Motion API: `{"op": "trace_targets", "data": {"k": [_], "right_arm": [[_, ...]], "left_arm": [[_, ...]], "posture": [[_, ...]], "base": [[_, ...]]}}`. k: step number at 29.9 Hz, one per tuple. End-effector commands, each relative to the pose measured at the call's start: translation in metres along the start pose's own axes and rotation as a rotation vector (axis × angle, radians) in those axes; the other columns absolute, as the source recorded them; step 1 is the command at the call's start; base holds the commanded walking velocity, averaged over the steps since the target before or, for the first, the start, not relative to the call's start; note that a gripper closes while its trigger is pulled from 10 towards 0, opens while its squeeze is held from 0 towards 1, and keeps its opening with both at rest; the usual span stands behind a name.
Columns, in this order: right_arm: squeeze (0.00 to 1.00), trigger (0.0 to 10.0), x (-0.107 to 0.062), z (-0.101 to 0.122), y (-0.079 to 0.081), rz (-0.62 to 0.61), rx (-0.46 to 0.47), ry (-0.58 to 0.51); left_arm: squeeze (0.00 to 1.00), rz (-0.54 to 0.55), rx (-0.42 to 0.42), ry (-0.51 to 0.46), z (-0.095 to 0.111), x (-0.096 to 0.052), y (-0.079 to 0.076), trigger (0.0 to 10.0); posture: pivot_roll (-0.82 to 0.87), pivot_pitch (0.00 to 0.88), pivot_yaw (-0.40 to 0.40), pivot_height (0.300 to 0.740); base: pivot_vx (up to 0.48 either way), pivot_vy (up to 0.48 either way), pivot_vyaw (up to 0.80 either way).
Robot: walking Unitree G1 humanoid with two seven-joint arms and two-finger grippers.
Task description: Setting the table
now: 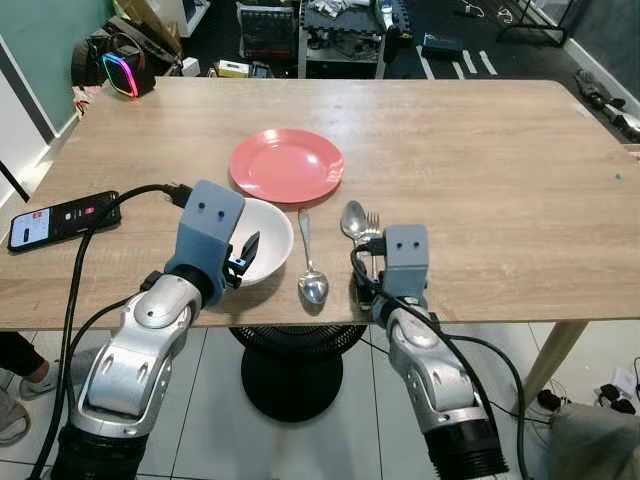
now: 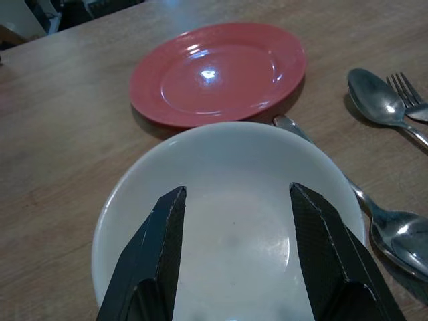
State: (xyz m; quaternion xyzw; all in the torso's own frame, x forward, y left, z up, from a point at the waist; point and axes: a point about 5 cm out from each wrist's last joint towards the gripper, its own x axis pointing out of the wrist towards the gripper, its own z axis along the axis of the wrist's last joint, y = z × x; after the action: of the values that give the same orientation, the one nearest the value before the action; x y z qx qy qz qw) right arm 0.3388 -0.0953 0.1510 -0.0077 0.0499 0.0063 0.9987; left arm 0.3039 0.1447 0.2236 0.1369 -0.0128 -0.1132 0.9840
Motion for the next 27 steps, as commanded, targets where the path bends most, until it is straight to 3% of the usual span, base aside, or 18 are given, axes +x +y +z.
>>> {"op": "trace_targets", "data": {"k": [1, 7, 10, 11, 12, 14, 16, 17, 18, 20, 27], "right_arm": [[0.00, 10.0, 0.001, -0.006, -0.002, -0.015, 0.004, 0.023], [0.00, 10.0, 0.002, -0.009, -0.008, -0.043, 0.020, 0.032], [0.00, 10.0, 0.001, -0.007, -0.012, -0.045, -0.021, 0.017], [0.00, 4.8, 0.001, -0.007, -0.012, -0.039, -0.046, 0.011], [0.00, 4.8, 0.001, -0.007, -0.012, -0.039, -0.046, 0.011], [0.00, 4.5, -0.004, -0.012, -0.004, 0.018, -0.149, 0.020], [0.00, 4.5, -0.005, -0.013, -0.003, 0.024, -0.163, 0.029], [0.00, 3.9, -0.006, -0.024, -0.001, 0.035, -0.172, 0.088], [0.00, 3.9, -0.006, -0.024, -0.001, 0.035, -0.172, 0.088], [0.00, 0.0, -0.007, -0.037, -0.004, 0.021, -0.135, 0.160], [0.00, 0.0, -0.007, -0.042, -0.010, 0.002, -0.087, 0.217]], "left_arm": [[0.00, 0.005, -0.002, 0.028, -0.006, -0.003, -0.001, 10.0], [0.00, 0.008, -0.003, 0.032, -0.006, -0.004, 0.000, 10.0], [0.00, 0.009, -0.004, 0.033, -0.006, -0.004, 0.001, 10.0], [0.00, 0.008, -0.004, 0.033, -0.006, -0.004, 0.000, 10.0], [0.00, 0.008, -0.004, 0.033, -0.006, -0.004, 0.000, 10.0], [0.00, 0.006, -0.006, 0.034, -0.006, -0.004, -0.001, 10.0], [0.00, 0.006, -0.006, 0.034, -0.006, -0.004, -0.001, 10.0], [0.00, 0.005, -0.008, 0.034, -0.006, -0.004, -0.001, 10.0], [0.00, 0.005, -0.008, 0.034, -0.006, -0.004, -0.001, 10.0], [0.00, 0.006, -0.015, 0.034, -0.005, -0.004, -0.001, 10.0], [0.00, 0.017, -0.019, 0.037, -0.005, -0.005, 0.001, 10.0]], "posture": [[0.07, 0.175, 0.050, 0.740], [0.07, 0.178, 0.051, 0.740], [0.07, 0.182, 0.054, 0.740], [0.07, 0.182, 0.054, 0.740], [0.07, 0.182, 0.054, 0.740], [0.07, 0.184, 0.053, 0.740], [0.07, 0.184, 0.053, 0.740], [0.07, 0.184, 0.053, 0.740], [0.07, 0.184, 0.053, 0.740], [0.07, 0.186, 0.052, 0.740], [0.07, 0.188, 0.051, 0.740]], "base": [[0.000, 0.000, 0.00], [0.000, 0.000, 0.00], [0.000, 0.000, 0.00], [0.000, 0.000, 0.00], [0.000, 0.000, 0.00], [0.000, 0.000, 0.00], [0.000, 0.000, 0.00], [0.000, 0.000, 0.00], [0.000, 0.000, 0.00], [0.000, 0.000, 0.00], [0.000, 0.000, 0.00]]}}
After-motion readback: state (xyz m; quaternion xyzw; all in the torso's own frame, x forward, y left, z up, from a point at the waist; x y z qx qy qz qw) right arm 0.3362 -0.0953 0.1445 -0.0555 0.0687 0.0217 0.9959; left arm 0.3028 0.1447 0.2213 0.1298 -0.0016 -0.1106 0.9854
